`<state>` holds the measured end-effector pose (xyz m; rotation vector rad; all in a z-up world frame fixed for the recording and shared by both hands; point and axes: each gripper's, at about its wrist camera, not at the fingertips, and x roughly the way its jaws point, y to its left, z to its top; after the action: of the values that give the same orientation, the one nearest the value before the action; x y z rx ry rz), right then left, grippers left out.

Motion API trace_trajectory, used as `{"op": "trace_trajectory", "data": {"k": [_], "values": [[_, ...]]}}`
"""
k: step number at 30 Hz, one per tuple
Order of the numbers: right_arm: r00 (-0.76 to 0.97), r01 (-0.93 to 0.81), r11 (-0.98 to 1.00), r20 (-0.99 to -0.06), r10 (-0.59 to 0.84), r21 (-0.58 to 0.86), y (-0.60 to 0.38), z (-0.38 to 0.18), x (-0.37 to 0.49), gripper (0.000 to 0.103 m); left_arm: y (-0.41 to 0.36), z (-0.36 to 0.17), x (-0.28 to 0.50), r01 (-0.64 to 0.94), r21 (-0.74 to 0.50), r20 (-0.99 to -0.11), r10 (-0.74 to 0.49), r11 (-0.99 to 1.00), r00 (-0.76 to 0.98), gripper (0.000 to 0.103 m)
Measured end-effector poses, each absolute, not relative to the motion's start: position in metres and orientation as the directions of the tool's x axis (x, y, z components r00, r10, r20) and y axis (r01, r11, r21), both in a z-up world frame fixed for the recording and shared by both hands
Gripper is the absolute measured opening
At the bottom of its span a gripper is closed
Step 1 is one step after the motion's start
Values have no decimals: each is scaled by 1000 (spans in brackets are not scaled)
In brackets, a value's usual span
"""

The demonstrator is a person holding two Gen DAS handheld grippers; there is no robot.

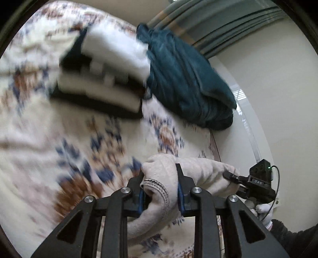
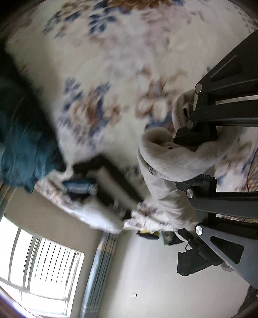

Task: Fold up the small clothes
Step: 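Lift the folded shirt with both grippers and carry it toward the clothes stack, then lower the folded shirt onto the clothes stack and open both grippers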

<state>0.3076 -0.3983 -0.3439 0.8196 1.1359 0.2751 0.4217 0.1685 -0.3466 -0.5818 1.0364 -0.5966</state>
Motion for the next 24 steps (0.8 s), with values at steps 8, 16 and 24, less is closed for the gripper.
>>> {"op": "trace_trajectory", "data": {"k": [8, 16, 24], "values": [[459, 78, 675, -628, 629, 733, -302, -269, 434, 24, 241, -262, 539, 248, -598, -606, -632, 763, 484, 22], [445, 40, 680, -623, 644, 732, -250, -275, 606, 24, 261, -267, 691, 232, -556, -632, -587, 798, 506, 22], [400, 105, 766, -732, 551, 634, -228, -333, 732, 24, 257, -346, 793, 121, -487, -768, -491, 865, 412, 24]]}}
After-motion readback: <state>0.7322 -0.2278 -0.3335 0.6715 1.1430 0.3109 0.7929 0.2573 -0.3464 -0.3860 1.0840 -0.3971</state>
